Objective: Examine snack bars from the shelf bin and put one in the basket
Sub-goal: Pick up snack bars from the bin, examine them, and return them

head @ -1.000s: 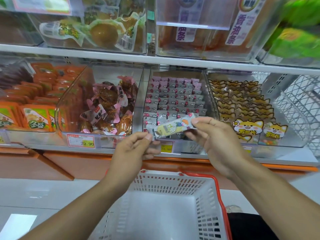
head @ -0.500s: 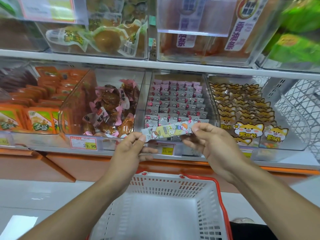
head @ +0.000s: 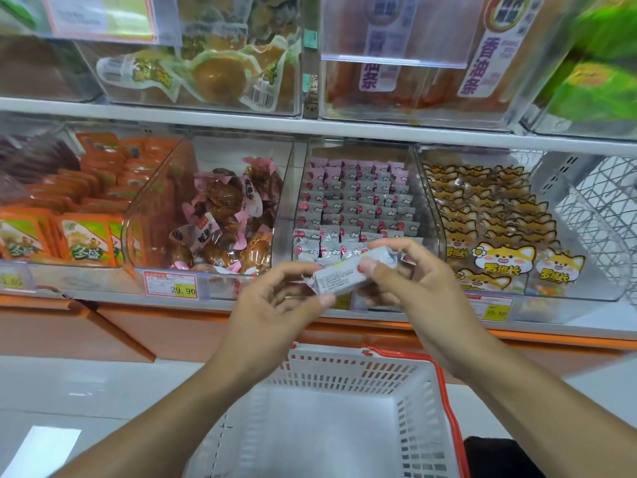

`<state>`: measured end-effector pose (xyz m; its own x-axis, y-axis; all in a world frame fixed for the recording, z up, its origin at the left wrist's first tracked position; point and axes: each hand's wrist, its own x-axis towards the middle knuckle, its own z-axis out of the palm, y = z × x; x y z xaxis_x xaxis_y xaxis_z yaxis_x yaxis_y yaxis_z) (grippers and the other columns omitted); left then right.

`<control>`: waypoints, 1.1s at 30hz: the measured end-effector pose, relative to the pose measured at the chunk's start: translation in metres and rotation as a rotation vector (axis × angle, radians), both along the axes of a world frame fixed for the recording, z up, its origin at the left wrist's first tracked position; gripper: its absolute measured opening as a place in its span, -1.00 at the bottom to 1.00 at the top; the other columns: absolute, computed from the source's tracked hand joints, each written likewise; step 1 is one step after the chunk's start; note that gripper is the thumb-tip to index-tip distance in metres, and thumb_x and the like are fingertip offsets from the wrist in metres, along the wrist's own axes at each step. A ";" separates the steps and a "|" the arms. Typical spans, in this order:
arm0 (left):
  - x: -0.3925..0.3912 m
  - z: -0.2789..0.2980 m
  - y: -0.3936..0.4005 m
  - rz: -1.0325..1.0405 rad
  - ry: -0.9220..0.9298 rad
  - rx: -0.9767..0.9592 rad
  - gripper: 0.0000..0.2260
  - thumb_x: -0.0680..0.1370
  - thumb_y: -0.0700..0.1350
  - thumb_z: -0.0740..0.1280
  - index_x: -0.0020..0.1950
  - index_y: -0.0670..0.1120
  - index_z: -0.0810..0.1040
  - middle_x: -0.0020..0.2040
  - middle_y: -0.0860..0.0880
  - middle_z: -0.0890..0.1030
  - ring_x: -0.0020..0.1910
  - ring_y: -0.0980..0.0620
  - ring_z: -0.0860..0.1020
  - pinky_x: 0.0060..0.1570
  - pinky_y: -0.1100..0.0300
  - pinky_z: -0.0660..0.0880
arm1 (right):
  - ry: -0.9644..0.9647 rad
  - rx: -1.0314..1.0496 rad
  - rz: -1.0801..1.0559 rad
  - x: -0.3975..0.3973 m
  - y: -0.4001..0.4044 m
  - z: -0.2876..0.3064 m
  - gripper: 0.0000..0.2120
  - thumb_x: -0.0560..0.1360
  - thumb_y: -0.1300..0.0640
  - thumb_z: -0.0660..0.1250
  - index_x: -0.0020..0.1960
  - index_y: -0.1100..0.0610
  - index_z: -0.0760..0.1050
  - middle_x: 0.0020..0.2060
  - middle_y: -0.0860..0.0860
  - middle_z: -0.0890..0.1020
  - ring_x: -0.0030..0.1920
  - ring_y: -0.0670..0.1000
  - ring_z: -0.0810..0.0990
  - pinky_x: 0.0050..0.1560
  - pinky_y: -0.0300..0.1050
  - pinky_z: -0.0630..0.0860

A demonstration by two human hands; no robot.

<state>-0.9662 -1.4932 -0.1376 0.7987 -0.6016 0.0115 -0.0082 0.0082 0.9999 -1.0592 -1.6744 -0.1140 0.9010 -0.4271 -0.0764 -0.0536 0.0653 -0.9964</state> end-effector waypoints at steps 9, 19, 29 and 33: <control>0.010 -0.008 0.002 0.152 0.161 0.002 -0.71 0.26 0.18 0.56 -0.11 0.09 0.71 -0.11 -0.05 0.75 -0.14 -0.02 0.73 -0.18 0.30 0.61 | 0.074 0.020 0.002 0.001 -0.004 0.000 -0.67 0.54 -0.11 0.32 0.15 0.04 0.70 0.04 0.03 0.74 -0.11 0.00 0.70 -0.10 -0.19 0.62; 0.015 -0.016 -0.005 0.086 0.436 -0.140 -0.76 0.35 0.12 0.53 -0.20 -0.04 0.70 -0.04 -0.14 0.72 -0.06 -0.03 0.72 -0.11 0.26 0.63 | 0.076 0.403 -0.170 0.001 -0.014 0.001 -0.70 0.38 0.05 0.50 -0.01 0.25 0.69 0.03 0.17 0.74 -0.05 0.03 0.73 -0.16 -0.28 0.62; 0.005 -0.026 -0.016 -0.042 0.599 0.028 -0.69 0.63 -0.18 0.24 -0.17 -0.14 0.74 -0.37 -0.08 0.58 -0.41 0.02 0.59 -0.36 0.23 0.57 | -0.092 -0.056 0.287 -0.010 -0.022 0.007 -0.53 0.28 0.14 0.61 0.09 0.00 0.46 0.05 0.04 0.66 -0.04 0.15 0.66 0.00 0.11 0.63; 0.004 -0.021 -0.019 -0.076 0.497 0.100 -0.67 0.63 -0.12 0.28 -0.26 -0.03 0.73 -0.35 -0.06 0.61 -0.39 0.06 0.57 -0.34 0.26 0.55 | -0.171 -0.289 0.193 -0.010 -0.026 0.013 -0.66 0.32 0.05 0.57 0.05 -0.07 0.58 0.00 -0.01 0.66 0.02 0.28 0.61 -0.04 0.25 0.59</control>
